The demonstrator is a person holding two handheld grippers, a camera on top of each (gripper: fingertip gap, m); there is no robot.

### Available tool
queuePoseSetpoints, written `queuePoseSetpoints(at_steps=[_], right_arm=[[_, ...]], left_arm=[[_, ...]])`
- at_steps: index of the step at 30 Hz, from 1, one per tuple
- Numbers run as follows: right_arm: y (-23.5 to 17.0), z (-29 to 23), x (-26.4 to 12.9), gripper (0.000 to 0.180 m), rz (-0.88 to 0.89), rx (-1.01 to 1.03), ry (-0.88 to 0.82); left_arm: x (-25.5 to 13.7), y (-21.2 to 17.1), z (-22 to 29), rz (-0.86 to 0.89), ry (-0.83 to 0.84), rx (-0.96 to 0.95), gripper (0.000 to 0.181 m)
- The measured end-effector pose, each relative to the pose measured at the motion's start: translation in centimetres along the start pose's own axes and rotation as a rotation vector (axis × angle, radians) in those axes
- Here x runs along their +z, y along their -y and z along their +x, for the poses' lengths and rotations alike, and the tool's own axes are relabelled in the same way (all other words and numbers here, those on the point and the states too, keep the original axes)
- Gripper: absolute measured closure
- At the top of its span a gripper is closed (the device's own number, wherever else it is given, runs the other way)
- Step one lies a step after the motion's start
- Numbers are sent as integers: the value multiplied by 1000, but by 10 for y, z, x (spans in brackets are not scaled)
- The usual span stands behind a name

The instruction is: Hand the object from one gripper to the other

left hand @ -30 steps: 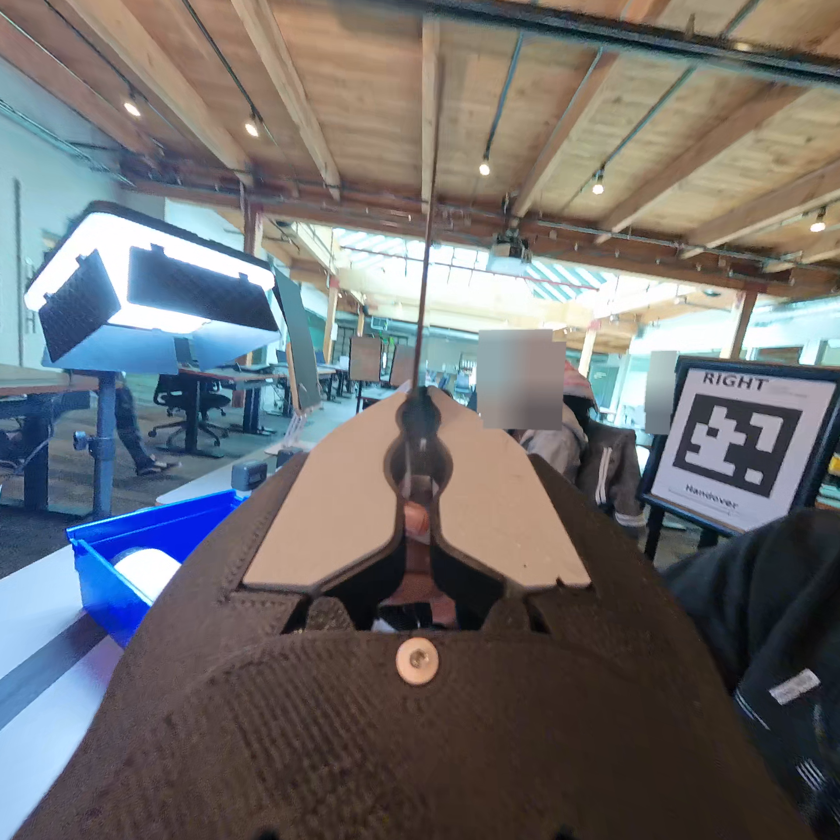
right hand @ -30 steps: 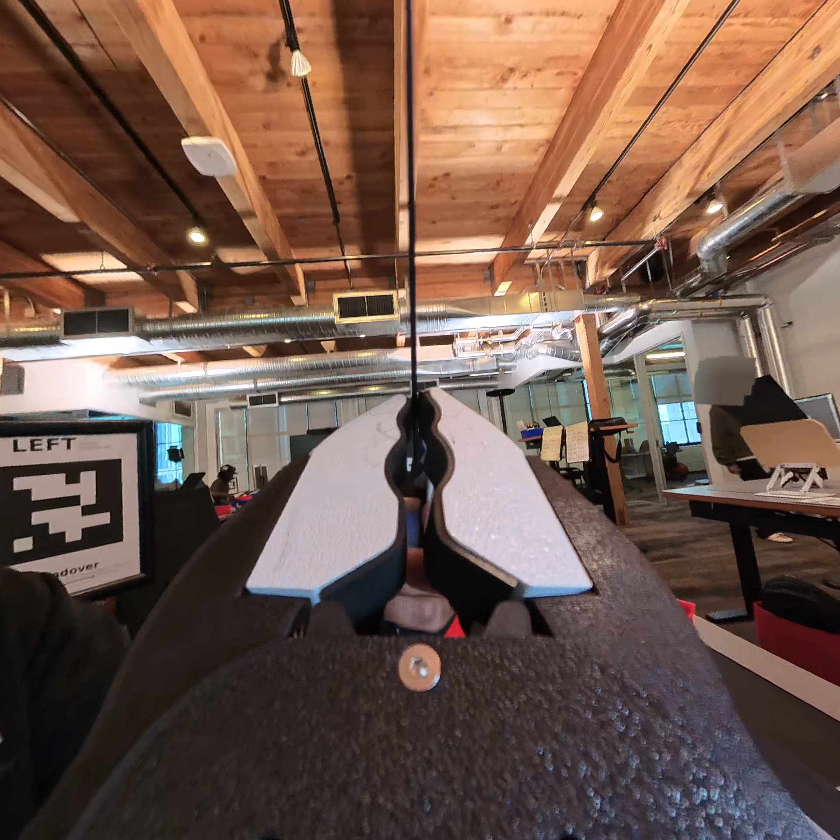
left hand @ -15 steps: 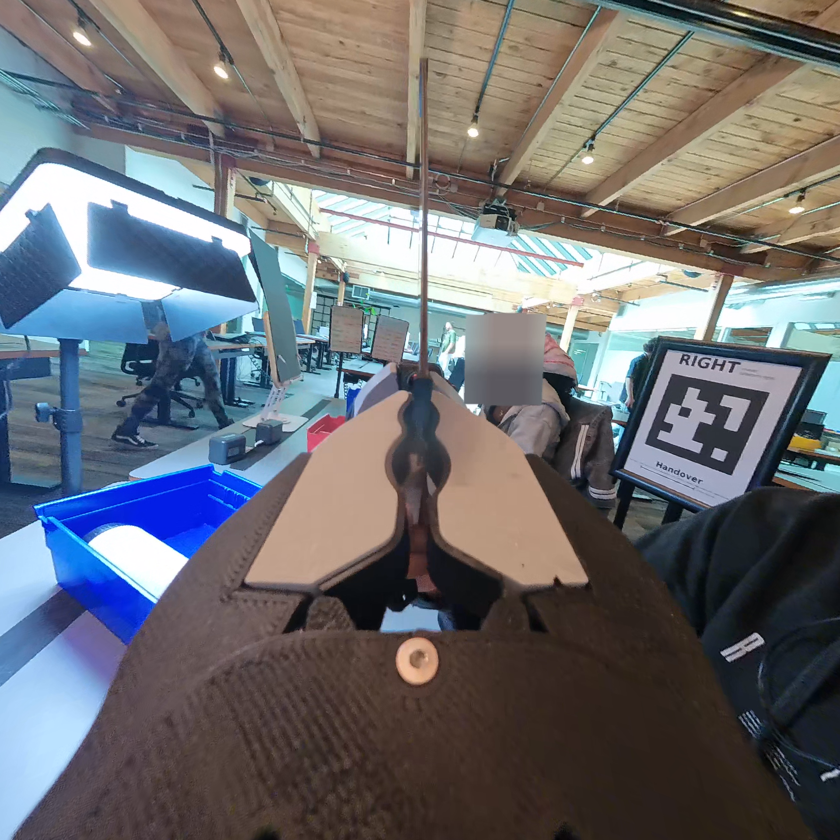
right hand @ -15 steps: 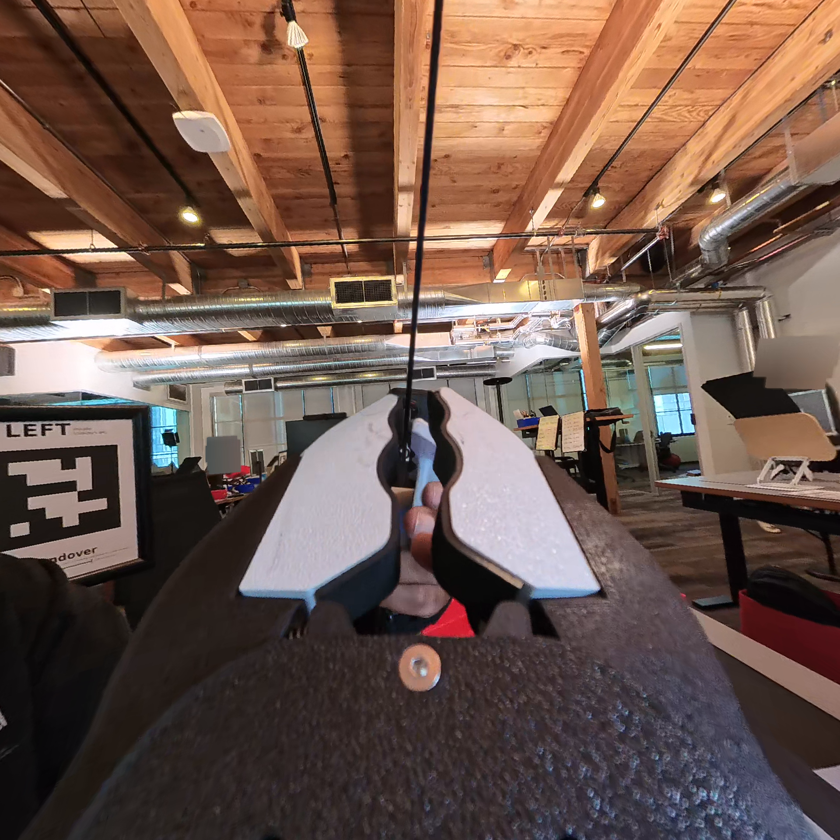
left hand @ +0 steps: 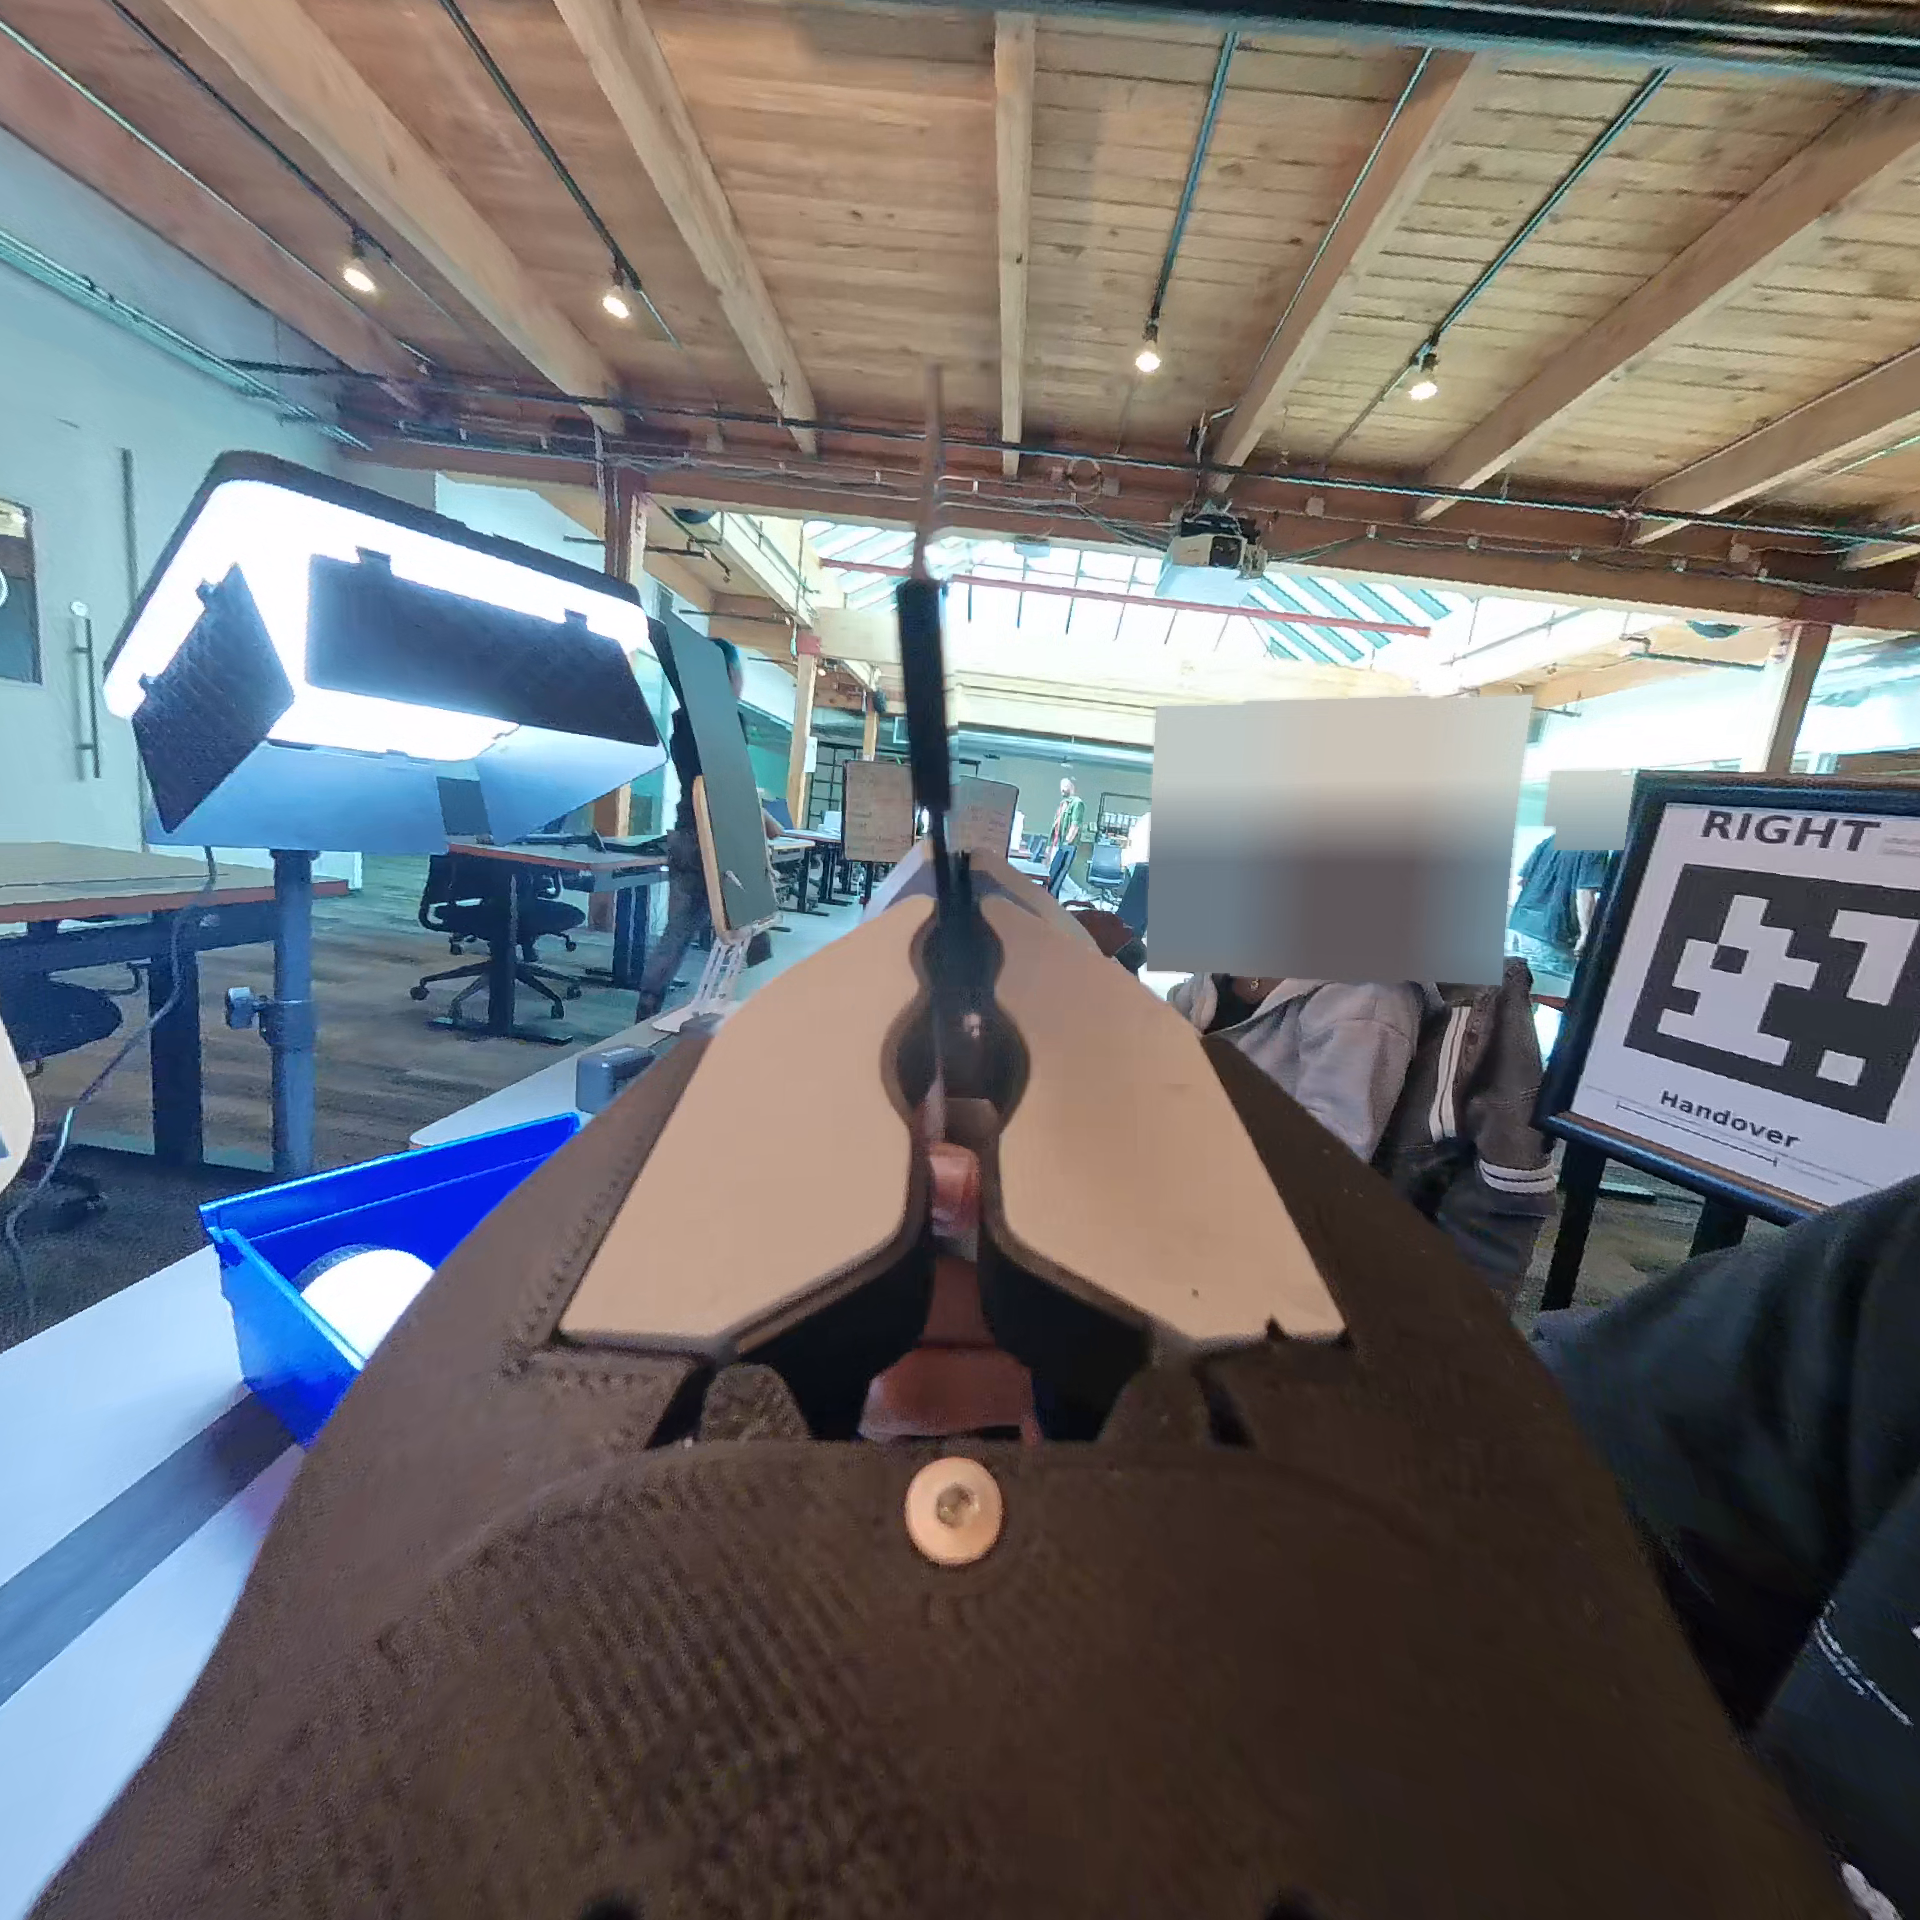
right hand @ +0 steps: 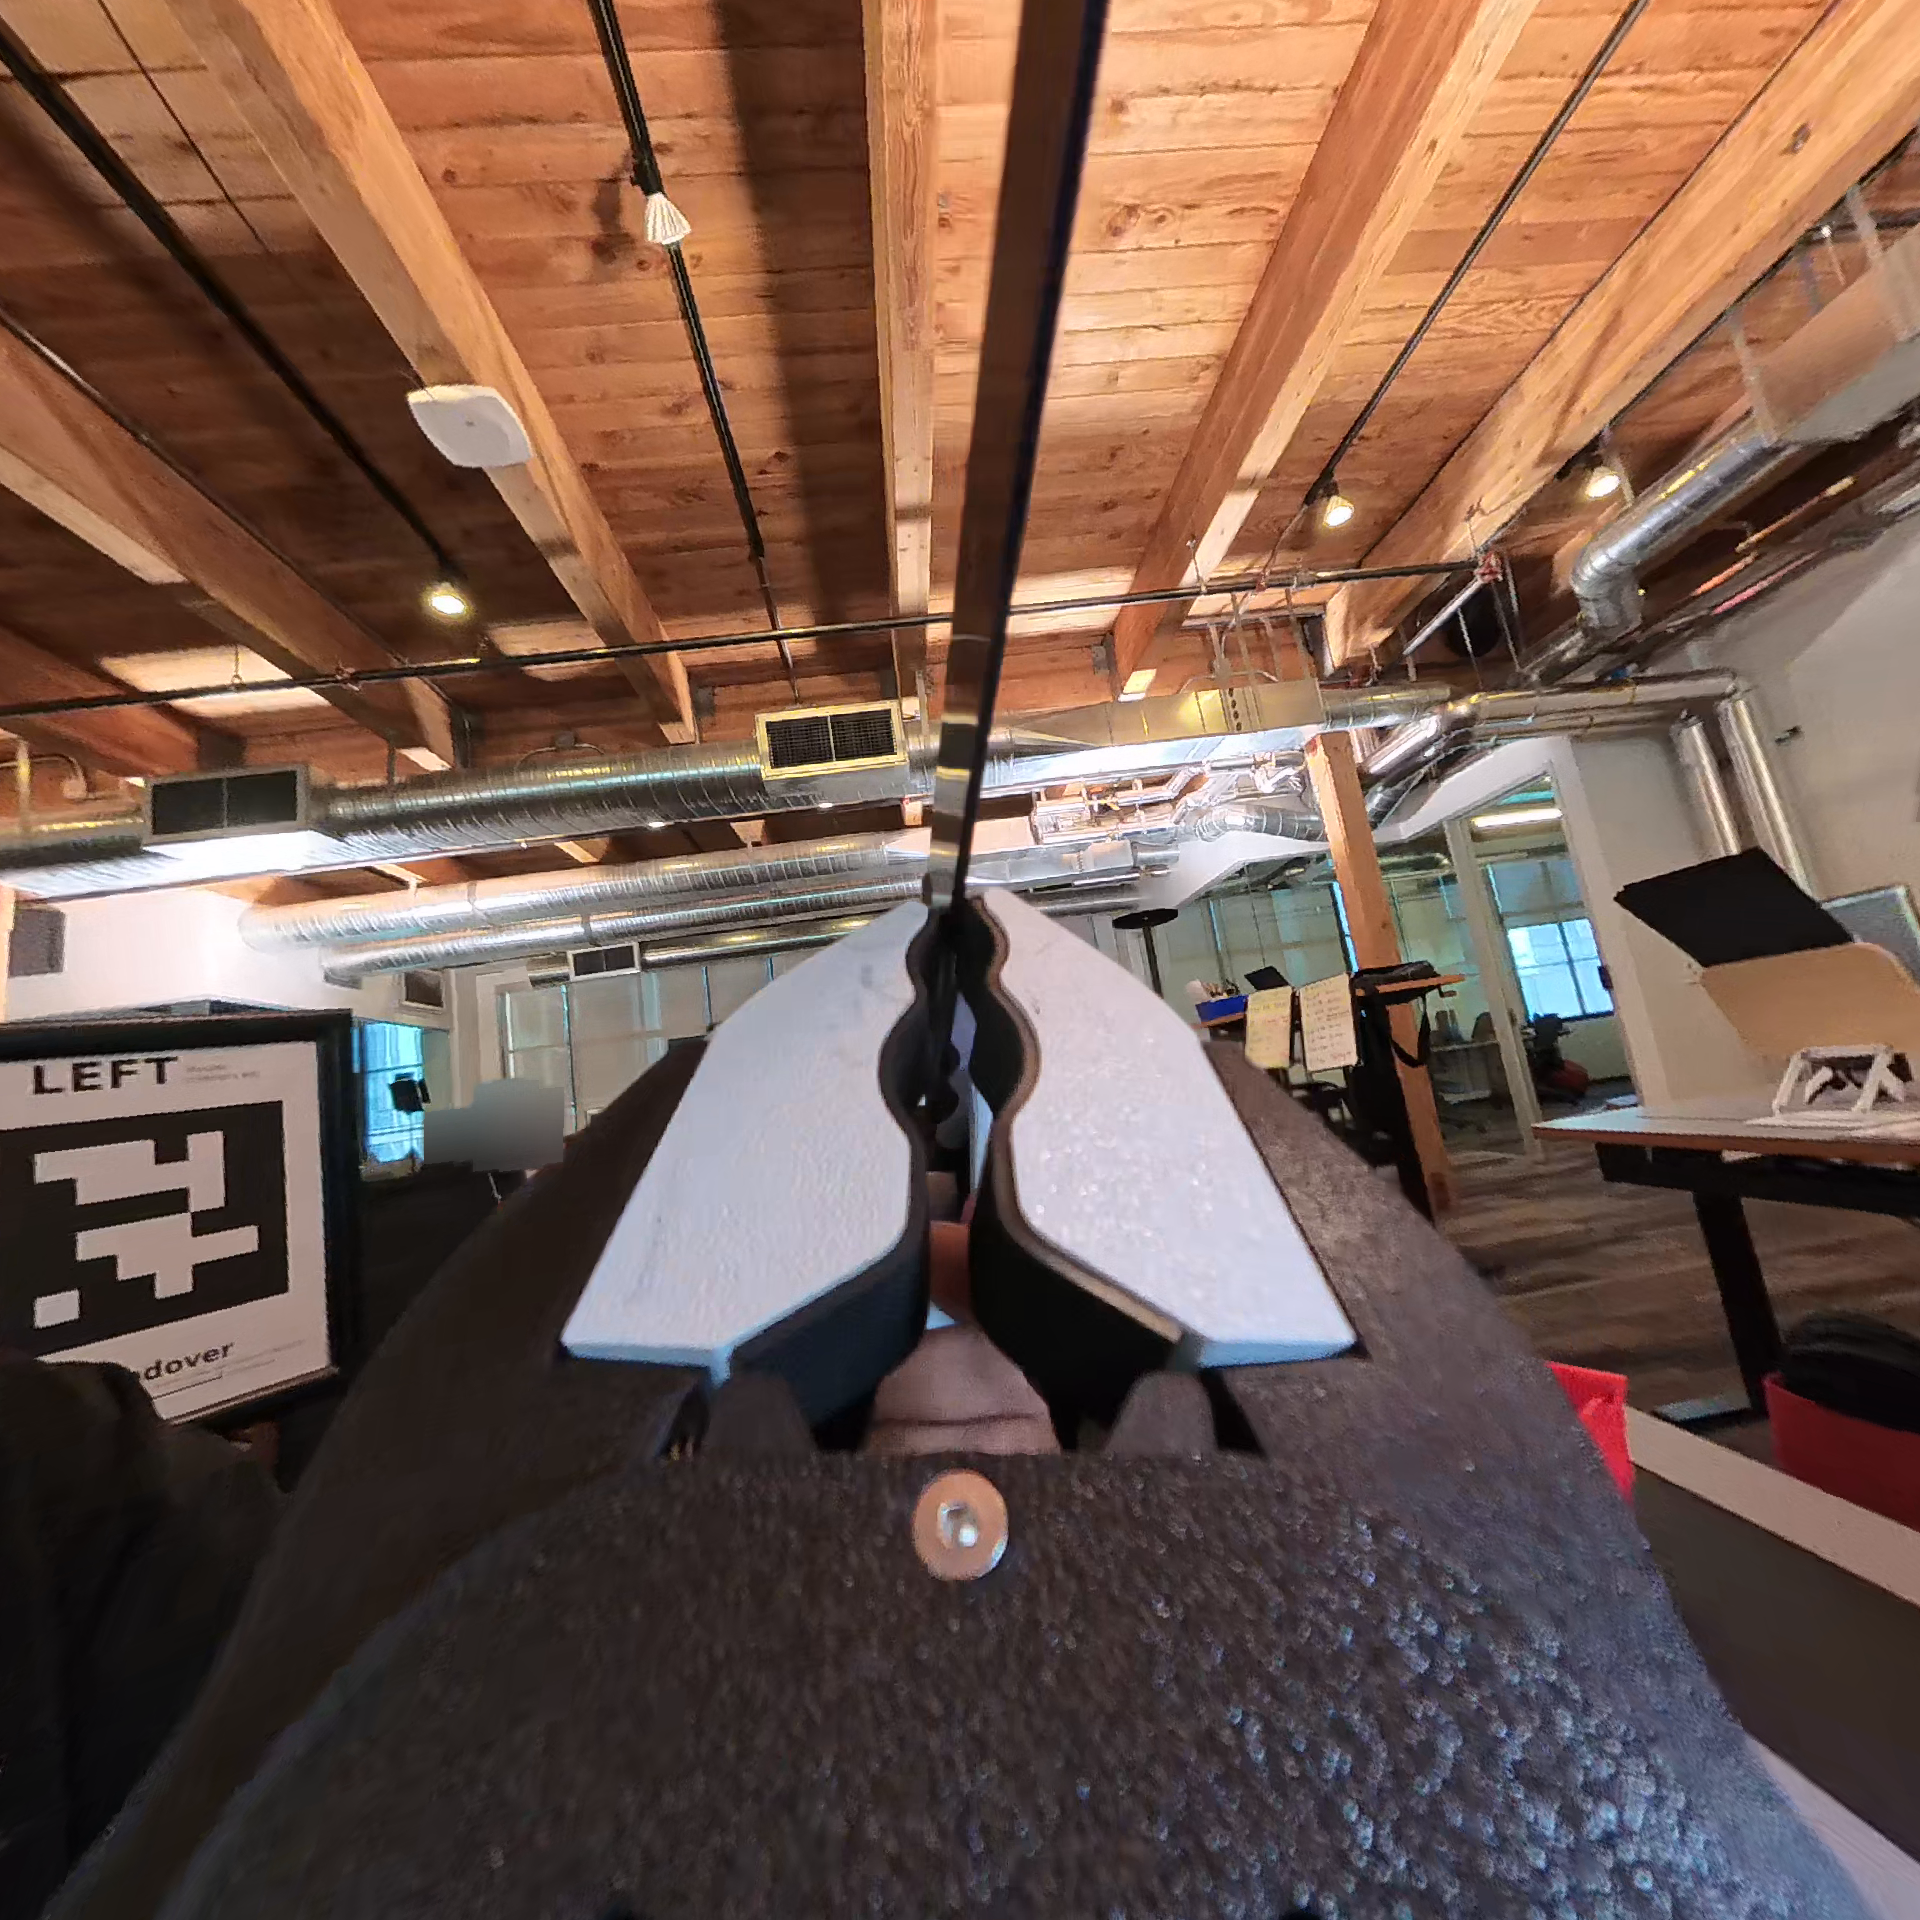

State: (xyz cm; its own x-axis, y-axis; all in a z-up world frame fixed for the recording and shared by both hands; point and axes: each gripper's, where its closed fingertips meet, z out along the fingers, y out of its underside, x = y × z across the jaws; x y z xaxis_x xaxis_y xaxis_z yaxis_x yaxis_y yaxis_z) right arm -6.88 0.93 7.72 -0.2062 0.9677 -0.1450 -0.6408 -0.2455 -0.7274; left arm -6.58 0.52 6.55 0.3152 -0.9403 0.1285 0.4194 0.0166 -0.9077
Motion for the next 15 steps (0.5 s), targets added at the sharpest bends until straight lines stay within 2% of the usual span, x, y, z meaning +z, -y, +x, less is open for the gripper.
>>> queuePoseSetpoints(at_steps=[3,7,9,12,15], right_arm=[[-5,3,2,177,-50,-48,-30],[8,2,-1,164,-40,-26,-14],[14,3,-3,165,-28,-35,-17],[15,0,-4,177,-16,-33,-8],[15,0,-4,178,-11,-42,-11]], left_arm=[[-5,2,-4,-21,-12,-38,180],[-11,9,0,-27,-46,-54,179],[-12,9,1,-36,-53,-54,179],[-11,6,-1,-31,-55,-73,179],[-11,7,-2,-14,-68,-99,180]])
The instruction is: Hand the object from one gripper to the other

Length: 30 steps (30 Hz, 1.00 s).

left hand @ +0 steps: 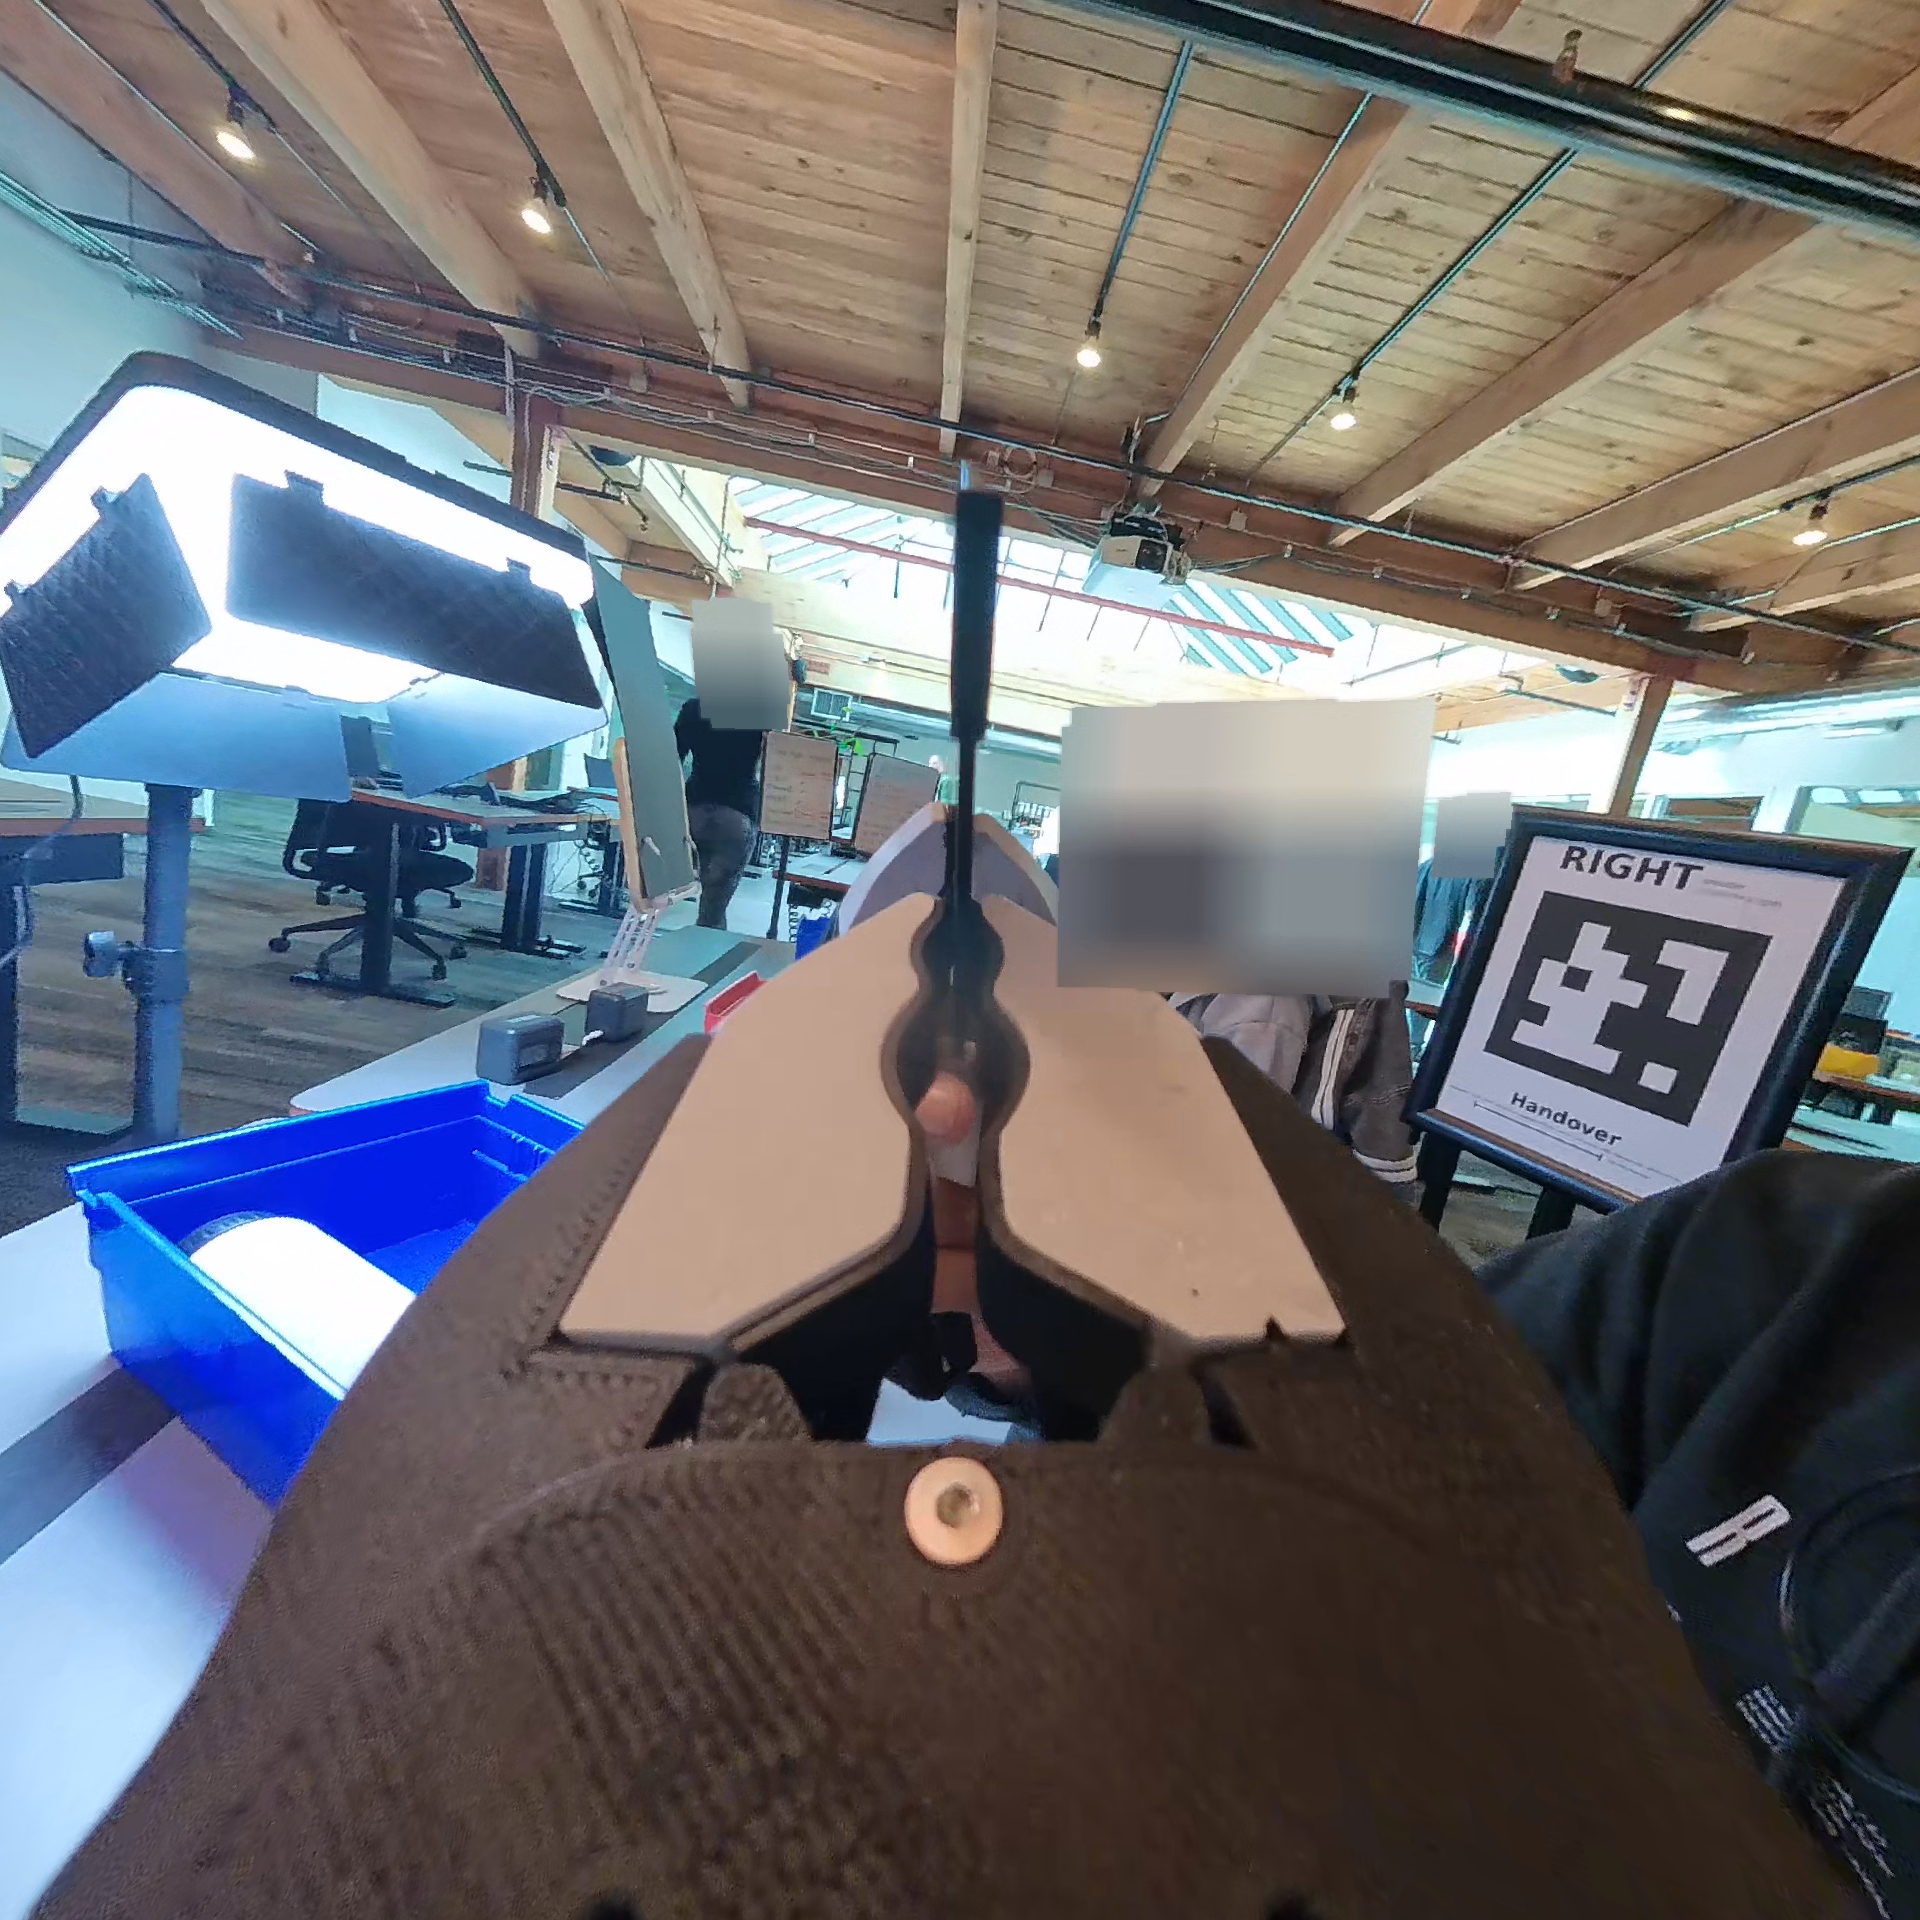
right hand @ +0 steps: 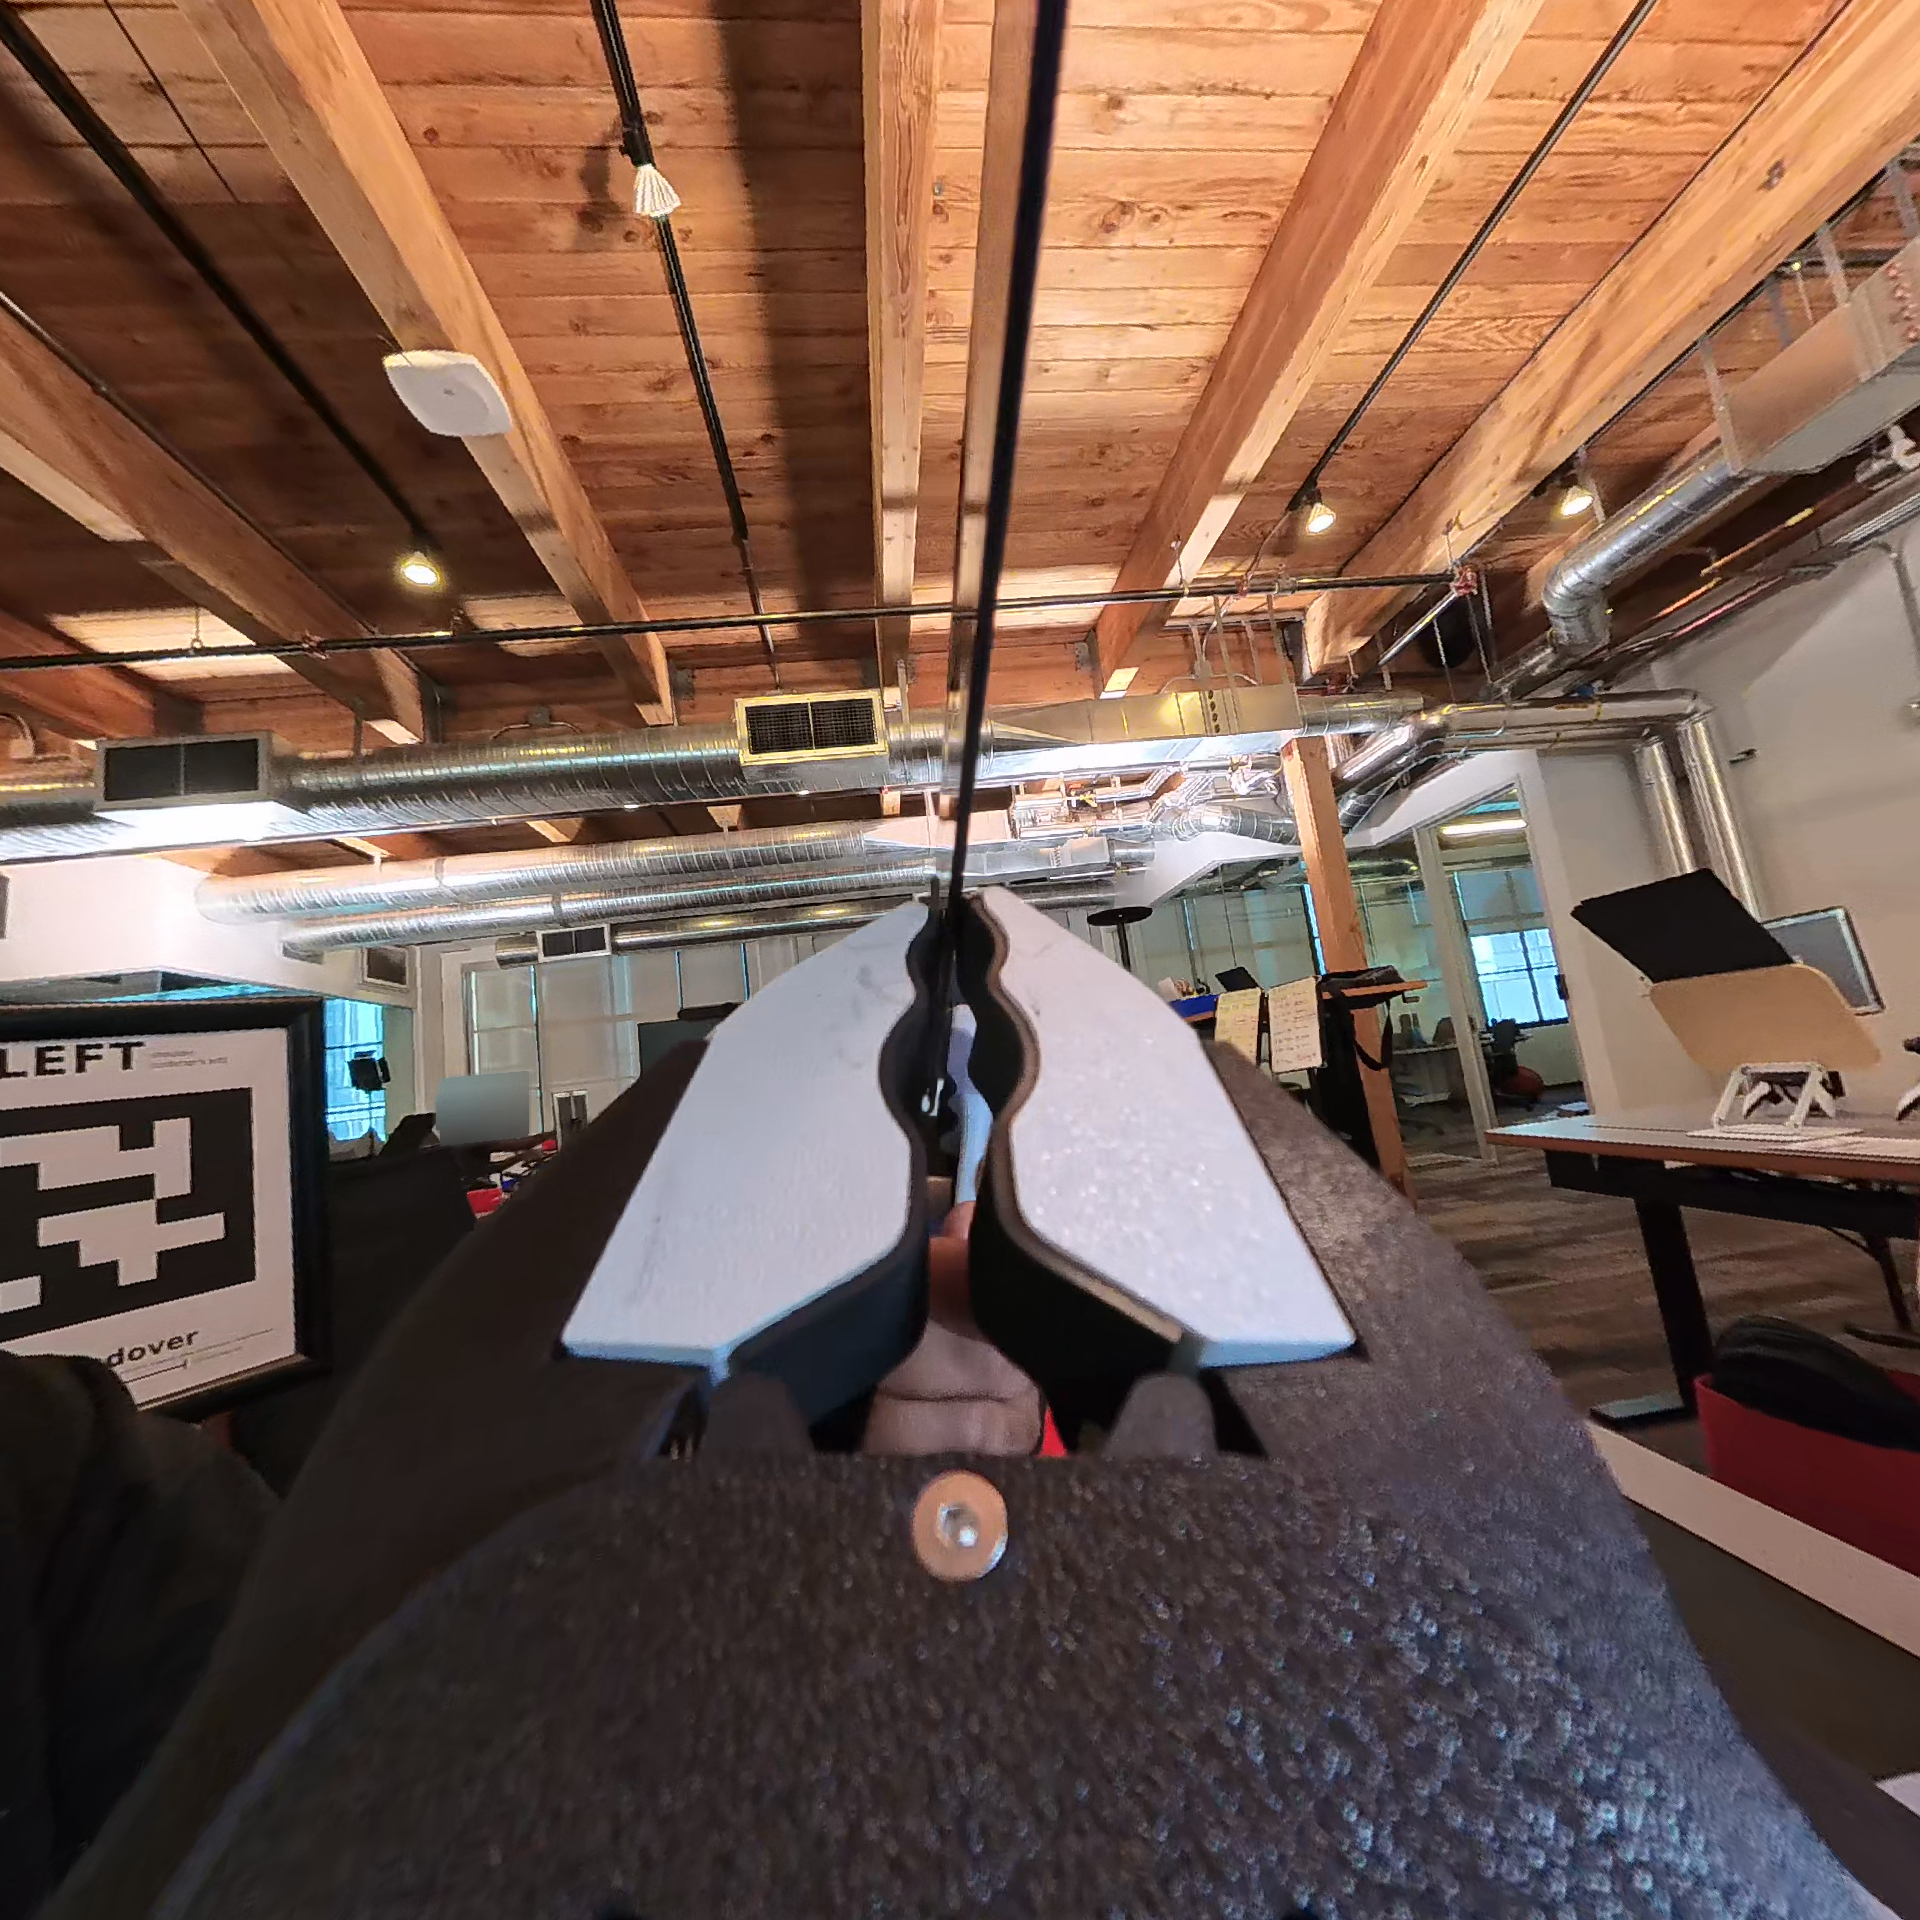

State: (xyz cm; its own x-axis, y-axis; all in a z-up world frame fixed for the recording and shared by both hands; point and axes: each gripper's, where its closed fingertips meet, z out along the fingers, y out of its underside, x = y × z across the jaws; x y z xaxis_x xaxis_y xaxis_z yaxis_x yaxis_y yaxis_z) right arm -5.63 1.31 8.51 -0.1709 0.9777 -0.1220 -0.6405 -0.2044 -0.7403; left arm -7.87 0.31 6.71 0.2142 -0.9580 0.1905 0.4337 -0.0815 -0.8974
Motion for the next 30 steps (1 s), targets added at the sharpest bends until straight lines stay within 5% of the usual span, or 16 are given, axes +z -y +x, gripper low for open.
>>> queuePoseSetpoints(at_steps=[6,11,20,30], right_arm=[[-2,-2,1,178,62,17,-3],[-19,0,7,177,17,49,-15],[-10,7,3,167,40,65,-45],[-10,10,1,178,27,51,-65]], left_arm=[[7,0,-3,110,39,43,165],[5,7,0,158,66,80,179],[1,8,-8,225,49,-8,179],[2,6,-11,239,83,2,179]])
